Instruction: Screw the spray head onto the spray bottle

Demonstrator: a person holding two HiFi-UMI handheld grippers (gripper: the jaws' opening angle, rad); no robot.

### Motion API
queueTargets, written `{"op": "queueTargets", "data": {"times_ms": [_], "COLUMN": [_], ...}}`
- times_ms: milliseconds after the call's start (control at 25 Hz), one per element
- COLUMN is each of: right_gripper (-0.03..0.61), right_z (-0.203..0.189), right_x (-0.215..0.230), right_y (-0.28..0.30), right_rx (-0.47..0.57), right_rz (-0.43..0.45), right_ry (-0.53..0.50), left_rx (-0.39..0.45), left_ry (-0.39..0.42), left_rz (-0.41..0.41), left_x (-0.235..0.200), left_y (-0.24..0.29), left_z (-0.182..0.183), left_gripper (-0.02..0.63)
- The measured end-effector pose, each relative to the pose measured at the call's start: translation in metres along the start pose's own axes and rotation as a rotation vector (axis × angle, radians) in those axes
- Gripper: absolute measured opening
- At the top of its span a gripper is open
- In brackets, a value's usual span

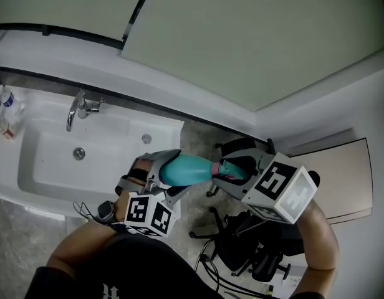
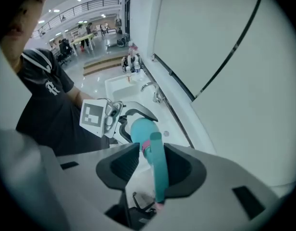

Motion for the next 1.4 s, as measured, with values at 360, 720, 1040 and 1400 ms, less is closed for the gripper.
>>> {"op": "queueTargets", "data": {"times_ms": [360,720,1040,1400], "right_gripper": [0.152,0.152,0.152,0.152], "right_z": [-0.013,-0.027,-0.006,-0.019], "right_x": [0.020,-0.010,-0.037,-0.045], "right_y": [-0.055,-0.048,-0.045,-0.107], "right_rx": [0.187,0.119,0.097,0.105], "right_rz": [0.018,0.188,0.305,0.223], "right_ry": [0.088,0.089,-0.018,-0.296], "left_rx": [0.129,0.146,0.160,0.241], "left_ry": [-0.180,-0.227,-0.183,-0.267], "left_rz": [-0.162,-0.204,-0.266,-0.435], "left_x": [0.005,0.002,0.014,0.024], "left_y": [0.002,0.000,-0.001,-0.008], "left_z": [-0.004,-0.001,0.001,0.004], "left_gripper": [0.399,0.399,0.399,0.399]}}
Point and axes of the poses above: the fingertips, and each gripper's own axes: y forward along the fingers, x to its right, z out of its top, the point moved 6 cm from there along -y, backward along the fingers, and after that the axes turned 5 degrees about -z, right-handed, at the moved point
